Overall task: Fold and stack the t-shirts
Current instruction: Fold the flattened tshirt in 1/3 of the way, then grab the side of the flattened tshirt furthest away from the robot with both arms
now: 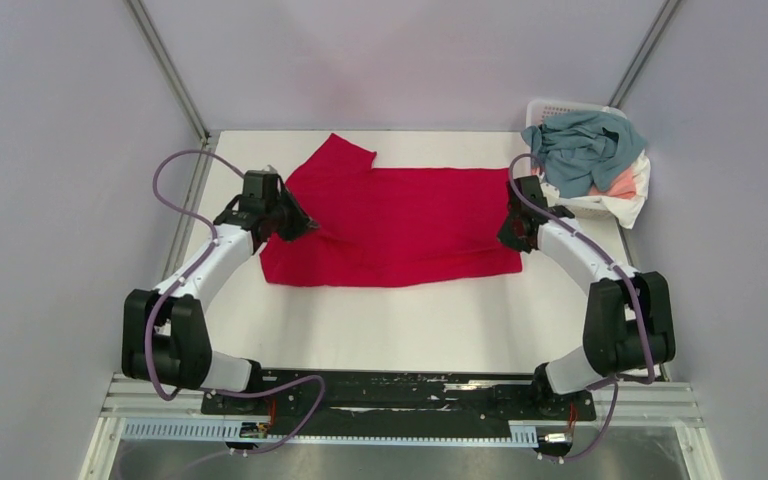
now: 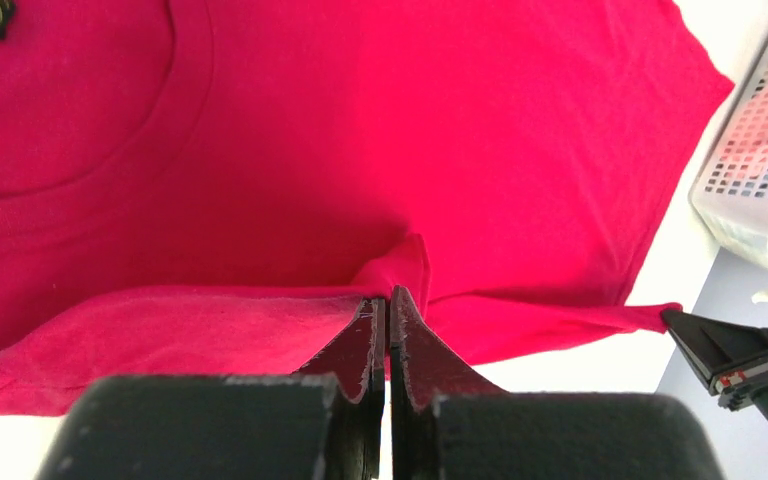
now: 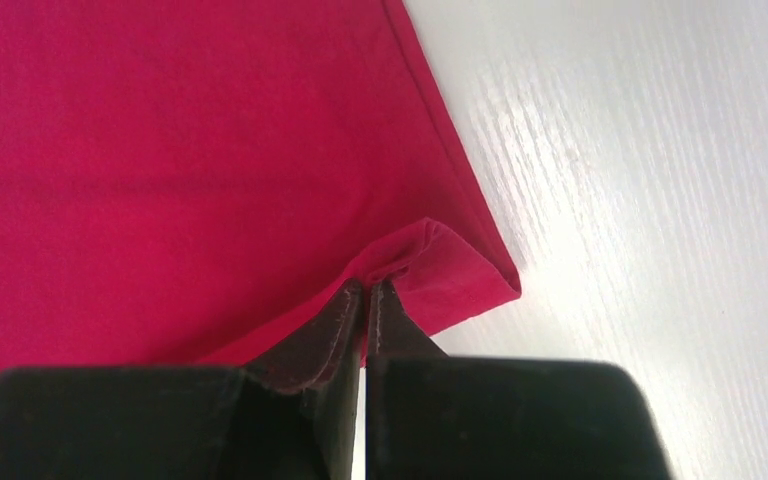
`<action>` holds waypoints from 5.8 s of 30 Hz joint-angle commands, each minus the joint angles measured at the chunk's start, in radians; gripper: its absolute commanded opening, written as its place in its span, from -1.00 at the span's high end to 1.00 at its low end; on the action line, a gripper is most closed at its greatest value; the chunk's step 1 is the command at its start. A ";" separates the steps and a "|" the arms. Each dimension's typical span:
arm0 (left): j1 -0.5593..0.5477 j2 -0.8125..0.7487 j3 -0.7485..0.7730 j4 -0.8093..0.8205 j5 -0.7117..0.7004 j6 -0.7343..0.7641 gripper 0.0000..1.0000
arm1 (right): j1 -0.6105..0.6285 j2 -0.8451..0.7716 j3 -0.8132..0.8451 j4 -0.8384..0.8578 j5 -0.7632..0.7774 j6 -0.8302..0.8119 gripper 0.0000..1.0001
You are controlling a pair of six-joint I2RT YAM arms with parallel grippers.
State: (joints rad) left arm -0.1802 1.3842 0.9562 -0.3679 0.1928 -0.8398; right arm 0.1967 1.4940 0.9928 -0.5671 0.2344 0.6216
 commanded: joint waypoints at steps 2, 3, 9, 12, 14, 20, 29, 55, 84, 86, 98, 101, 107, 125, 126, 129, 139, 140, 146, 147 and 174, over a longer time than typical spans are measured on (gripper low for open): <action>0.035 0.042 0.065 0.068 -0.002 0.041 1.00 | -0.030 0.044 0.071 0.048 0.028 -0.023 0.88; 0.039 0.049 0.073 0.072 0.001 0.042 1.00 | -0.032 0.054 0.076 0.050 0.026 -0.024 0.89; 0.062 0.095 0.103 0.090 0.007 0.055 1.00 | -0.045 0.084 0.082 0.060 0.025 -0.023 0.91; 0.068 0.117 0.119 0.103 0.016 0.060 1.00 | -0.054 0.085 0.073 0.066 0.033 -0.013 0.90; 0.071 0.134 0.136 0.113 0.022 0.060 1.00 | -0.056 0.078 0.063 0.074 0.056 -0.002 0.89; 0.082 0.215 0.213 0.116 0.035 0.071 1.00 | -0.067 0.069 0.039 0.117 0.048 0.003 0.85; 0.089 0.385 0.343 0.081 0.051 0.087 1.00 | -0.084 0.126 0.035 0.135 0.064 0.033 0.75; 0.016 0.362 0.291 0.017 0.069 0.124 -1.00 | -0.004 0.022 -0.076 0.385 -0.446 -0.177 -1.00; -0.130 -0.303 -0.607 -0.019 -0.018 -0.168 -1.00 | 0.109 -0.565 -0.604 -0.077 -0.368 0.142 -1.00; -0.136 -0.381 -0.634 -0.060 -0.037 -0.188 -1.00 | 0.117 -0.607 -0.605 -0.111 -0.352 0.166 -1.00; -0.142 -0.565 -0.328 -0.230 -0.160 -0.072 -1.00 | 0.123 -0.769 -0.376 -0.122 -0.167 0.064 -1.00; -0.138 -0.419 -0.164 -0.225 -0.281 -0.035 -1.00 | 0.121 -0.761 -0.342 -0.079 -0.076 0.067 -1.00; -0.048 0.093 0.345 -0.230 -0.281 0.200 -1.00 | 0.119 -0.646 -0.326 0.033 -0.001 -0.035 -1.00; 0.044 0.970 1.206 -0.385 0.019 0.560 -1.00 | 0.108 -0.463 -0.286 0.081 0.119 -0.131 -1.00; 0.042 0.980 1.198 -0.385 0.016 0.558 -1.00 | 0.108 -0.463 -0.287 0.082 0.117 -0.132 -1.00; 0.039 1.002 1.173 -0.386 0.031 0.545 -1.00 | 0.108 -0.461 -0.292 0.084 0.111 -0.132 -1.00; -0.025 1.022 1.129 -0.434 -0.085 0.526 -0.99 | 0.109 -0.455 -0.300 0.084 0.092 -0.131 -1.00; -0.029 1.022 1.127 -0.444 -0.102 0.524 -0.99 | 0.108 -0.456 -0.300 0.084 0.091 -0.131 -1.00; -0.048 1.039 1.129 -0.473 -0.175 0.492 -0.71 | 0.108 -0.457 -0.312 0.084 0.098 -0.127 -1.00; -0.051 1.040 1.130 -0.478 -0.179 0.486 -0.66 | 0.108 -0.458 -0.312 0.085 0.100 -0.126 -1.00; -0.120 0.899 0.971 -0.388 -0.220 0.515 1.00 | 0.106 -0.379 -0.251 0.084 0.179 -0.067 -1.00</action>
State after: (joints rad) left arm -0.2752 2.3631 2.0033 -0.7689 -0.1349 -0.3367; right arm 0.3103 1.0584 0.6735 -0.5148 0.3630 0.5182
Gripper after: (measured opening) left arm 0.009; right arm 0.998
